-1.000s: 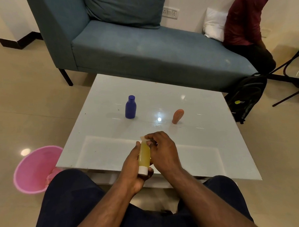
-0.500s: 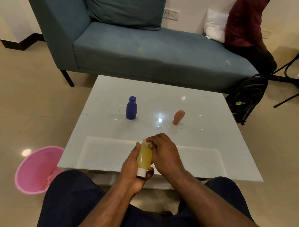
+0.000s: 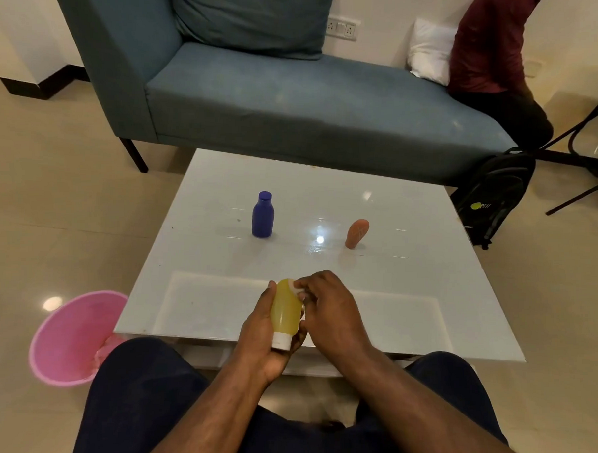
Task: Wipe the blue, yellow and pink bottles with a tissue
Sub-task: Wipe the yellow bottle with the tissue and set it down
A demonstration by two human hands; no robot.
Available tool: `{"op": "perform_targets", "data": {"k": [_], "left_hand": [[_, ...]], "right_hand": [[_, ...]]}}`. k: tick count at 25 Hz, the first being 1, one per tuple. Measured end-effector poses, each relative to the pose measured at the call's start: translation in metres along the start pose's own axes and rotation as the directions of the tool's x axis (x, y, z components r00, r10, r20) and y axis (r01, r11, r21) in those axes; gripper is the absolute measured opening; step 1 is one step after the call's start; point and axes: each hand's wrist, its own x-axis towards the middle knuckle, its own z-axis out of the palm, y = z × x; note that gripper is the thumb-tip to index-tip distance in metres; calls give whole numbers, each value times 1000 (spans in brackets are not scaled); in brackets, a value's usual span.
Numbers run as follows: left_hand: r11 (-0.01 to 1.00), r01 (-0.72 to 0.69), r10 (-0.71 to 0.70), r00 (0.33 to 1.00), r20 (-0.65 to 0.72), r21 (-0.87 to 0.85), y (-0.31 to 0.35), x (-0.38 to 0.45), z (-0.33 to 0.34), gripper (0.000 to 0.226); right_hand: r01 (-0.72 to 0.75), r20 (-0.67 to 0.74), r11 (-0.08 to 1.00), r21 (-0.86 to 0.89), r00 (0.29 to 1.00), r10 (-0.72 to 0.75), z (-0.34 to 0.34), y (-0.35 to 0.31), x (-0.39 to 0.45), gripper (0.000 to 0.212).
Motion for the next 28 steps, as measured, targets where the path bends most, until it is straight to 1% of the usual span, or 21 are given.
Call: {"op": "perform_targets", "data": {"k": [3,5,6,8,10,11,13,15,17,19,21,22,25,26,28], "left_hand": [[996,26,-25,1000,17,-82,4,4,-4,58],[996,28,-27,1000,15,-82,4,5,-4,59],[998,17,-16,1000,10,-68,4,4,-4,55],[999,-2,2,1000,1,-47,2,1,0,47],[999,-16,15,1000,-14,-38,1,-1,3,45],[999,-18,17,1000,-19,-49,2,0,2,46],[996,-5,3,1000,-20,-86,5,4,-3,57],[996,17,-18,1000,-18,-86,5,6,-7,65],[998,4,-5,1000,-19,-58,3,4,-4,57],[1000,-6,6,1000,-12,22,0,-1,2,45],[991,-12,14,1000,-15,130,-3,-5,6,44],[986,-21,23,1000,-10,163,-4,-6,6,44],[983,-46,46,999,4,180,-6,-7,6,42],[978,-60,62,998,-1,201,-5,-6,5,45],[962,-86,93,996,-15,258,-5,-4,6,53]], "right_hand": [[76,77,997,17,994,-77,7,-11,-36,25],[113,97,993,27,989,-116,6,-9,-45,27],[101,82,994,36,991,-104,5,-7,-38,25],[24,24,999,43,999,-25,1,-1,-17,20],[-28,-7,999,47,1000,28,0,-1,-7,19],[-24,-2,998,52,1000,24,2,-3,-11,20],[31,58,998,48,998,-34,9,-11,-31,22],[100,117,994,47,988,-105,10,-16,-52,26],[123,102,991,42,987,-127,6,-10,-42,26],[57,37,998,6,998,-57,3,-2,-14,24],[-29,-1,999,-34,1000,29,0,0,7,24],[-38,9,997,-61,999,39,1,-1,11,24],[79,134,988,-136,989,-60,5,-9,4,29],[82,146,988,-134,987,-62,4,-7,5,29],[-2,92,994,-112,996,12,-2,3,18,29]]}}
